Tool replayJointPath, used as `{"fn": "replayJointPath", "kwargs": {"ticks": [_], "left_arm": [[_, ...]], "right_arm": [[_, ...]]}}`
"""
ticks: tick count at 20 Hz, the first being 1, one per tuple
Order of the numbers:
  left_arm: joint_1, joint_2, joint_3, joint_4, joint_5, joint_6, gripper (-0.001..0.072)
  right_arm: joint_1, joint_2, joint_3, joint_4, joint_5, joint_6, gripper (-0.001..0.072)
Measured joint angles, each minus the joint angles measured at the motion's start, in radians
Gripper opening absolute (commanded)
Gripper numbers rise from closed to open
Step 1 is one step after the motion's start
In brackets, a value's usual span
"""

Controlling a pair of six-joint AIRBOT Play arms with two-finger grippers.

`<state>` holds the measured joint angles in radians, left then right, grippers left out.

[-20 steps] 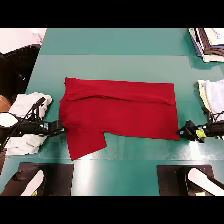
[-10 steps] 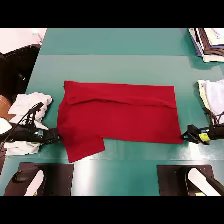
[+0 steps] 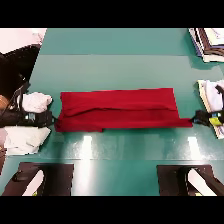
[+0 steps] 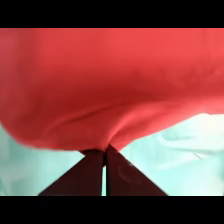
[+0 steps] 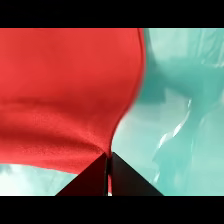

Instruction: Fold the shirts.

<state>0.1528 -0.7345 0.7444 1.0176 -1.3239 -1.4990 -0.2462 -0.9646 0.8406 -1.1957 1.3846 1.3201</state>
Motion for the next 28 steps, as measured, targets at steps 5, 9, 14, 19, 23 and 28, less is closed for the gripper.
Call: {"fn": "replayJointPath", "kwargs": {"ticks": [5,9,14,19,23,28], "left_arm": [[0.000,-0.336,0.161,-0.006,0.180,0.086,0.0025],[0.000,-0.558,0.280,-0.032,0.295,0.123,0.0299],[0.000,-0.659,0.354,-0.089,0.349,0.140,0.0224],[-0.010,-0.679,0.397,-0.119,0.246,0.144,0.0025],[-0.096,-0.682,0.404,-0.130,0.211,0.145,0.0025],[-0.271,-0.685,0.406,-0.135,0.282,0.096,0.0025]], "right_arm": [[0.133,-0.276,0.261,0.000,-0.109,0.039,0.0016],[0.173,-0.472,0.434,0.014,-0.135,0.049,0.0248],[0.129,-0.598,0.546,0.152,-0.125,0.006,0.0388],[0.004,-0.650,0.572,0.208,0.009,-0.035,0.0558],[-0.054,-0.734,0.577,0.224,0.092,-0.044,0.0552],[0.001,-0.839,0.579,0.275,0.112,-0.061,0.0439]]}}
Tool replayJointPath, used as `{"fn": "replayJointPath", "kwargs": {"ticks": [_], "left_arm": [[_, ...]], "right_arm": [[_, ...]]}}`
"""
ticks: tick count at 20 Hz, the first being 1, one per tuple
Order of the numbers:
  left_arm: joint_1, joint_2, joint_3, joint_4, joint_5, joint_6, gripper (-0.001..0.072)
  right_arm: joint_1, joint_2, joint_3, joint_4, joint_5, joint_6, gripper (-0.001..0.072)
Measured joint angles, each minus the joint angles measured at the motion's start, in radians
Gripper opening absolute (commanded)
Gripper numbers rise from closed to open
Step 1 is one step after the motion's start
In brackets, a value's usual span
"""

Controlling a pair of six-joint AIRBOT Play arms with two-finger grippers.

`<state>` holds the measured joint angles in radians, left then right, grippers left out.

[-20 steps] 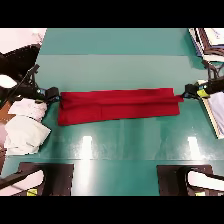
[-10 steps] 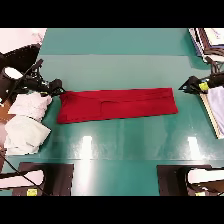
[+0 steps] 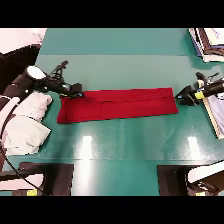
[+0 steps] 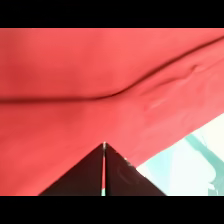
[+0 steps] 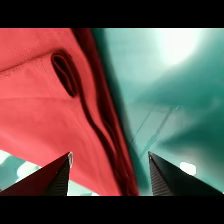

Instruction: Fold the shirts.

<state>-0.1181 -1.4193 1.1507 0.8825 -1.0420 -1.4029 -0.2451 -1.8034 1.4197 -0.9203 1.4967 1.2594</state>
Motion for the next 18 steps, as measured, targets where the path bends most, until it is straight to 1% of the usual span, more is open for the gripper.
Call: {"fn": "replayJointPath", "kwargs": {"ticks": [1,2,3,4,7,11,15,18], "left_arm": [[-0.036,-0.002,0.000,0.000,0.026,-0.015,0.0024],[-0.071,-0.005,0.001,-0.001,0.053,-0.033,0.0024],[-0.102,-0.011,0.002,-0.001,0.077,-0.047,0.0024],[-0.136,-0.020,0.006,-0.001,0.104,-0.059,0.0024],[-0.226,-0.077,0.053,-0.002,0.153,-0.084,0.0024],[-0.311,-0.211,0.192,-0.001,0.173,-0.112,0.0024],[-0.374,-0.353,0.322,-0.002,0.147,-0.142,0.0024],[-0.409,-0.419,0.376,-0.002,0.140,-0.159,0.0024]], "right_arm": [[0.021,-0.013,0.000,0.007,-0.003,-0.007,0.0373],[0.041,-0.023,0.000,0.013,-0.009,-0.016,0.0264],[0.062,-0.028,0.000,0.012,-0.022,-0.031,0.0079],[0.079,-0.031,0.000,0.005,-0.035,-0.042,0.0016],[0.115,0.004,0.000,0.000,-0.068,-0.076,0.0015],[0.138,0.135,0.029,0.024,-0.069,-0.092,0.0015],[0.195,0.260,0.118,0.137,-0.053,-0.074,0.0015],[0.273,0.303,0.206,0.205,-0.040,-0.047,0.0015]]}}
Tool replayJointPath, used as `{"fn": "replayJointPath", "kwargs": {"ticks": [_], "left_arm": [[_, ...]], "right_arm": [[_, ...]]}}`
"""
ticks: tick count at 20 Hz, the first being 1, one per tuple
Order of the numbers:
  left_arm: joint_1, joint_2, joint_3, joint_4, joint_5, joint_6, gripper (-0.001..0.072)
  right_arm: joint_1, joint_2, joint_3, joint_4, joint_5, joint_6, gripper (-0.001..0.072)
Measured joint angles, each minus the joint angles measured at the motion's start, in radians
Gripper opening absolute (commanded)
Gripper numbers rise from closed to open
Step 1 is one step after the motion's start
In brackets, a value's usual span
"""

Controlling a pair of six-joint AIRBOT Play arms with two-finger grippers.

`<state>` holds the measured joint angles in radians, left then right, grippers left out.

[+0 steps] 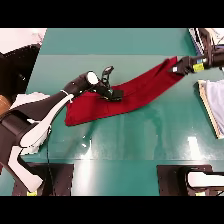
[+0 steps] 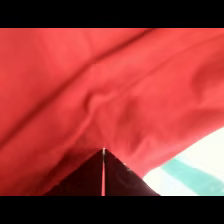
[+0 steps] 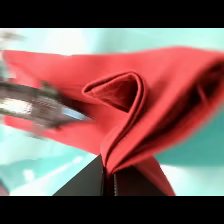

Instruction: Fold the shirts.

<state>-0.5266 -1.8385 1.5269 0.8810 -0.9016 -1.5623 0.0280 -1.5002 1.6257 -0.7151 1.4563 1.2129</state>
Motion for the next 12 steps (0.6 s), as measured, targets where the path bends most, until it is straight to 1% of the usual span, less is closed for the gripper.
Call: {"fn": "replayJointPath", "kwargs": {"ticks": [4,8,12], "left_arm": [[-0.017,-0.037,0.024,0.000,0.016,-0.020,0.0024],[-0.020,-0.047,0.038,0.003,0.032,-0.027,0.0024],[0.031,0.012,0.067,0.048,0.005,-0.031,0.0024]], "right_arm": [[0.128,0.017,0.085,0.063,0.002,0.028,0.0015],[0.247,0.021,0.114,0.104,-0.017,0.039,0.0015],[0.354,0.022,0.122,0.126,-0.074,0.041,0.0015]]}}
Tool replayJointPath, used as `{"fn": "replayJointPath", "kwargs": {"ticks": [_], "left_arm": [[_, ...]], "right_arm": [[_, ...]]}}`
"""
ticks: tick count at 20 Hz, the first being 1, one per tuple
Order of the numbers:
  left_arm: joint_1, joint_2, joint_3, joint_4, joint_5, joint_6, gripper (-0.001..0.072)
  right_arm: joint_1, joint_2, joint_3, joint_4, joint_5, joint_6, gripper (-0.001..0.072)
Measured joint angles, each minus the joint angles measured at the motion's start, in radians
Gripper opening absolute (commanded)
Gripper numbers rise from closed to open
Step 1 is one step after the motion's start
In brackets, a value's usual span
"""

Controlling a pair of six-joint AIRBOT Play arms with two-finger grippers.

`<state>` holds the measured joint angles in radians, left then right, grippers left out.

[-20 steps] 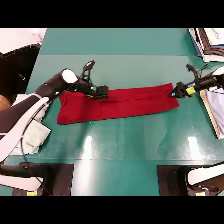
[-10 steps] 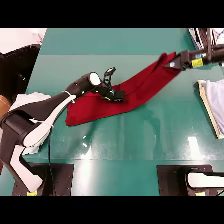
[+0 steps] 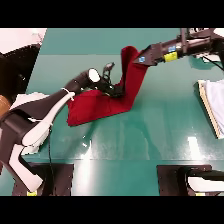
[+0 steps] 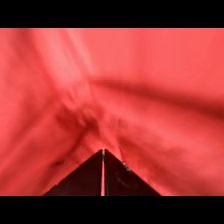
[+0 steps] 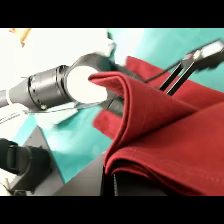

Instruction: Fold the shirts.

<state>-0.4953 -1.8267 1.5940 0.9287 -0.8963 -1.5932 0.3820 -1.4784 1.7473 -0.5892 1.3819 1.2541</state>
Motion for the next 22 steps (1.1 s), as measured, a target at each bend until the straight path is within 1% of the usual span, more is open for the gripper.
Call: {"fn": "replayJointPath", "kwargs": {"ticks": [5,6,7,9,10,12,13,14,16,18,22], "left_arm": [[0.184,0.204,0.011,0.202,-0.135,-0.001,0.0025],[0.232,0.254,0.012,0.246,-0.163,-0.001,0.0025],[0.280,0.302,0.012,0.287,-0.189,0.000,0.0025],[0.369,0.385,0.013,0.349,-0.224,0.000,0.0025],[0.406,0.420,0.014,0.367,-0.236,0.001,0.0025],[0.467,0.476,0.014,0.391,-0.264,0.002,0.0025],[0.494,0.497,0.014,0.401,-0.277,0.005,0.0025],[0.512,0.512,0.014,0.410,-0.290,0.011,0.0025],[0.533,0.531,0.014,0.414,-0.326,0.029,0.0025],[0.547,0.541,0.013,0.418,-0.354,0.044,0.0025],[0.556,0.549,0.013,0.410,-0.383,0.058,0.0025]], "right_arm": [[0.178,-0.047,0.002,0.016,-0.142,-0.002,0.0022],[0.225,-0.069,0.003,0.019,-0.181,-0.011,0.0088],[0.279,-0.098,0.007,0.021,-0.226,-0.024,0.0234],[0.384,-0.172,0.037,0.021,-0.298,-0.054,0.0465],[0.429,-0.212,0.064,0.020,-0.317,-0.074,0.0552],[0.503,-0.288,0.131,0.004,-0.320,-0.108,0.0544],[0.522,-0.317,0.165,-0.019,-0.304,-0.112,0.0469],[0.529,-0.337,0.190,-0.049,-0.281,-0.107,0.0455],[0.517,-0.354,0.214,-0.121,-0.208,-0.084,0.0455],[0.457,-0.341,0.184,-0.190,-0.153,-0.059,0.0455],[0.256,-0.269,-0.016,-0.250,-0.103,-0.010,0.0456]]}}
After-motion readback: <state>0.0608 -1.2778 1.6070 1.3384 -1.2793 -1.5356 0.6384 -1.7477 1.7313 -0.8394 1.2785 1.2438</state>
